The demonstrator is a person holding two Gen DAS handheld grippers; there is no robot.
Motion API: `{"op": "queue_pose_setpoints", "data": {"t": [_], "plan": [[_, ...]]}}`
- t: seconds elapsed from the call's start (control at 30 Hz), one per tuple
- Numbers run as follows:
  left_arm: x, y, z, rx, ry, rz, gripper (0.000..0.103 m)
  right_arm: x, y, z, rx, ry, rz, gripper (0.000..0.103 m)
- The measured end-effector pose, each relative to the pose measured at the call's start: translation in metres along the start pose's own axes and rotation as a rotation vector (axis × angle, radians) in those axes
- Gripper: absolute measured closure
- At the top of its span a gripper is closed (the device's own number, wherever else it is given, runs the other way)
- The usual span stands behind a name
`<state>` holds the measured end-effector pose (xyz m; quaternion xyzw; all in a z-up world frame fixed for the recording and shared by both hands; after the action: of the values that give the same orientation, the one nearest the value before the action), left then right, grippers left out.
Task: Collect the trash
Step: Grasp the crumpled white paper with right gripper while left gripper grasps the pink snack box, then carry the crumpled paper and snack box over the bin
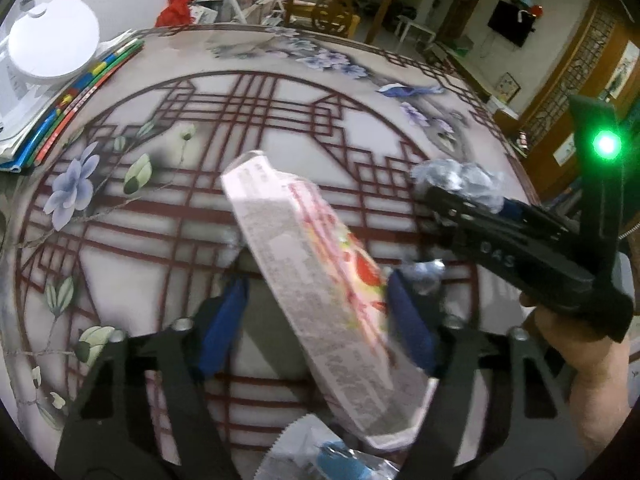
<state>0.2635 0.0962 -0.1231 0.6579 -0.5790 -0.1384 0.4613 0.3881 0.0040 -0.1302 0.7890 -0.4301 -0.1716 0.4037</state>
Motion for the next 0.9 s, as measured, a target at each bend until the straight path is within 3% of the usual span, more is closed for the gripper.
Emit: {"op": "queue_pose_setpoints", "data": {"t": [0.03,0.2,0.37,0.7,0.9], "plan": [[0.003,0.001,0.000,-0.002,-0.011,0.011,0.050,-0.001,0.002,0.000,0.005,0.006,-0.004,0.050],[0.011,0.008,0.003,0.005,-0.049,0.023,0.057,-0.001,0.012,0.002,0.010,0.008,-0.012,0.052],[0.013,0.021,0.000,0.030,-0.054,0.030,0.074,0.004,0.035,0.001,0.032,-0.011,-0.021,0.052],[0.021,0.053,0.001,0.080,-0.075,0.070,0.077,0.005,0.087,0.005,0.084,-0.013,-0.024,0.052],[0.044,0.082,0.000,0.134,-0.153,0.083,0.077,0.008,0.120,0.008,0.118,-0.026,-0.030,0.052]]}}
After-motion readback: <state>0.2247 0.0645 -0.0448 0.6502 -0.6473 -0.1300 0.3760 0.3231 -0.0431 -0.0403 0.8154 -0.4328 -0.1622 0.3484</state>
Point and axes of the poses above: each gripper's, at about its wrist camera, not at the fingertips, and y roughly against the way its jaws point, x to its right, z to its underside, the point moved 6 cm from there along -y, roughly the way its jaws point, and after that the axes turned 9 degrees about z, right-handed, at the moved point
